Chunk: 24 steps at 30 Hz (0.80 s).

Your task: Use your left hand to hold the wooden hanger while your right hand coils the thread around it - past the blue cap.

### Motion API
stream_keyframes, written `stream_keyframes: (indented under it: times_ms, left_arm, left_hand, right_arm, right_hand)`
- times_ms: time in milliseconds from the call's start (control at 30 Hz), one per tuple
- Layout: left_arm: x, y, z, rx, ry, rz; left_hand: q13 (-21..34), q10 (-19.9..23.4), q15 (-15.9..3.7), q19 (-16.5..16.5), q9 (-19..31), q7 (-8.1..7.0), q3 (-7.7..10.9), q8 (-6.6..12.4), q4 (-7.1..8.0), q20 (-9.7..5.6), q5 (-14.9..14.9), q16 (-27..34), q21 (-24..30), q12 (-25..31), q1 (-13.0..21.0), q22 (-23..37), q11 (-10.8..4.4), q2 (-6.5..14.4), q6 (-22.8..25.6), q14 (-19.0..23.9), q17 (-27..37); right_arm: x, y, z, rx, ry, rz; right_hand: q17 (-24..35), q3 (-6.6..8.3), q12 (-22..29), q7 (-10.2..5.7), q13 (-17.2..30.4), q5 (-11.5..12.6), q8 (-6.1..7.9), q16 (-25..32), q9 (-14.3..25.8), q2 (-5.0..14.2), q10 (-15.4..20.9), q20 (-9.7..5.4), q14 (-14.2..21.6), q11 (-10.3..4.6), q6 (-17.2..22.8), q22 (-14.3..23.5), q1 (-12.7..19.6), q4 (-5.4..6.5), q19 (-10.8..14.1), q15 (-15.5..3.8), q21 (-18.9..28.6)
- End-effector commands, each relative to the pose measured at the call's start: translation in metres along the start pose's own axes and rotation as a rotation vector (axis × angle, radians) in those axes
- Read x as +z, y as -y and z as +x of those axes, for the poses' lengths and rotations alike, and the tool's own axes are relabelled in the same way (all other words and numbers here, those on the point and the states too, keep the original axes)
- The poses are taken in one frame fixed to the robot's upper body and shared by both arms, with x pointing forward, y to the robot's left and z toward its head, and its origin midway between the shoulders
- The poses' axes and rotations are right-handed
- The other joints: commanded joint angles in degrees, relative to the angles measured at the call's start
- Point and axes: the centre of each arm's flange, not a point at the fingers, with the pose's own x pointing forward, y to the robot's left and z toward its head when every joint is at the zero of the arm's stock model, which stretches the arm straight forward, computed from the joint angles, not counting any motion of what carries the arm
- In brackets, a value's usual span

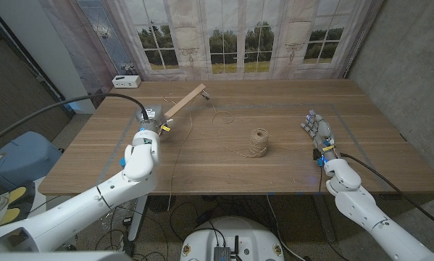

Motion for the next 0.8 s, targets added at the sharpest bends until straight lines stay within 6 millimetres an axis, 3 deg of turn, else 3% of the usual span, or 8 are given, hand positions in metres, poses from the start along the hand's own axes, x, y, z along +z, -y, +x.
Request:
stream_keyframes:
  times_ms: [33, 267, 800]
  left_arm:
    - [-0.003, -0.036, -0.006, 0.08, 0.121, 0.105]
    - [0.001, -0.051, -0.01, 0.079, 0.191, 0.228]
    - [0.002, -0.082, -0.025, 0.188, 0.314, 0.525]
  left_hand:
    - [4.7, 6.3, -14.84, -0.4, 6.1, -4.44, 0.05, 1.01, 0.29, -2.73, 0.4, 0.4, 0.6, 0.6, 3.5, 0.1, -6.71, 3.8, 5.9, 9.9, 15.9]
    - [5.8, 6.2, -15.07, -1.1, 7.0, -5.1, -0.15, 1.16, 0.57, -2.75, 0.5, 0.4, 1.5, 0.9, 3.5, 0.1, -6.91, 3.8, 5.8, 9.4, 17.0]
    - [7.4, 5.8, -15.13, -2.4, 8.4, -5.75, -0.37, 1.55, 1.01, -2.81, 0.7, 0.4, 2.9, 1.0, 3.2, -0.2, -7.29, 3.6, 5.9, 9.1, 18.3]
  right_arm:
    - [0.001, -0.006, -0.006, 0.006, 0.01, -0.028]
    - [0.004, -0.008, -0.012, 0.011, 0.009, -0.05]
    - [0.011, -0.015, -0.023, 0.045, 0.017, -0.077]
  right_hand:
    - [0.1, 0.21, 0.3, -0.09, 0.3, 0.1, 0.48, 0.0, 0.1, -0.55, 0.4, 0.0, 1.0, 0.02, 1.2, 0.3, 1.0, -0.74, 0.5, 0.03, 0.5]
    - [-0.1, 0.31, 0.6, 0.23, 0.3, 0.1, 0.92, 0.1, 0.1, -1.28, 1.6, 0.22, 1.8, -0.2, 3.0, 0.3, 1.9, -1.86, 0.8, 0.1, 0.6]
    - [-0.2, 0.23, 0.6, 0.36, 0.3, 0.0, 1.09, 0.0, 0.1, -1.97, 2.0, 0.21, 2.1, -0.49, 4.1, 0.3, 2.6, -2.68, 0.9, 0.16, 0.5]
